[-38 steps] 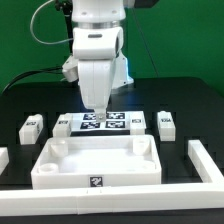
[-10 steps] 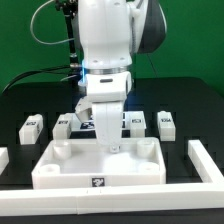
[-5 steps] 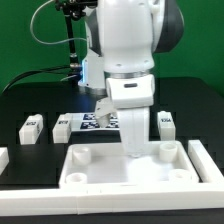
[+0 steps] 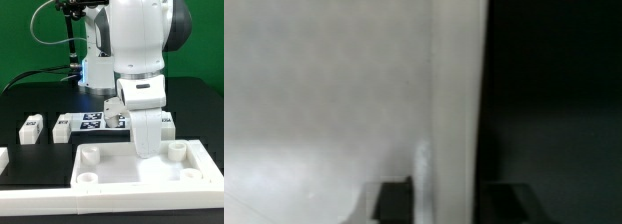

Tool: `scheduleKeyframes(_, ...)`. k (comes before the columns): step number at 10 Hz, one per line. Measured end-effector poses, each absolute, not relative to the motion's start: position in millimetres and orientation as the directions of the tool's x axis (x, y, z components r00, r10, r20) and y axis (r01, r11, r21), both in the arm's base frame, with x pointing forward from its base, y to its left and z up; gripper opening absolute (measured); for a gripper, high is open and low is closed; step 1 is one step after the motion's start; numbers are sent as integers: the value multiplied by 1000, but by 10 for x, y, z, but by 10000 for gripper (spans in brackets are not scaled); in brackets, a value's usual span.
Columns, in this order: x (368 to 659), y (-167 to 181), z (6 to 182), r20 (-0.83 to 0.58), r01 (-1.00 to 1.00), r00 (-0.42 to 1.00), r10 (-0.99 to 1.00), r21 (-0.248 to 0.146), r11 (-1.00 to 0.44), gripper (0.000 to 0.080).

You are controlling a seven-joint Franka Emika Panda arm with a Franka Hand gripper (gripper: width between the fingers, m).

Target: Assemble desk

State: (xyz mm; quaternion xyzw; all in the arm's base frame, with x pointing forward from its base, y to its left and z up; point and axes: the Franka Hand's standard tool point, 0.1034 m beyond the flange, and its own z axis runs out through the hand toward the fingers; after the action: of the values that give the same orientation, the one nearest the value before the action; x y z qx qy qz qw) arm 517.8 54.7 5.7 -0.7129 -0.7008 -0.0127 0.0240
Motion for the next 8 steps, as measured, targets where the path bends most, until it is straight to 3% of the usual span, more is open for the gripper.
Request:
scheduleKeyframes(1, 5178, 545, 57, 52, 1000, 18, 999, -17, -17, 433)
scheduleKeyframes(2, 5177, 543, 56, 52, 1000, 18, 999, -17, -17, 433)
scheduleKeyframes(3, 5177, 542, 56, 52, 1000, 18, 999, -17, -17, 595)
scheduleKeyframes(8, 5177, 539, 55, 51, 1000, 19, 999, -17, -18, 648)
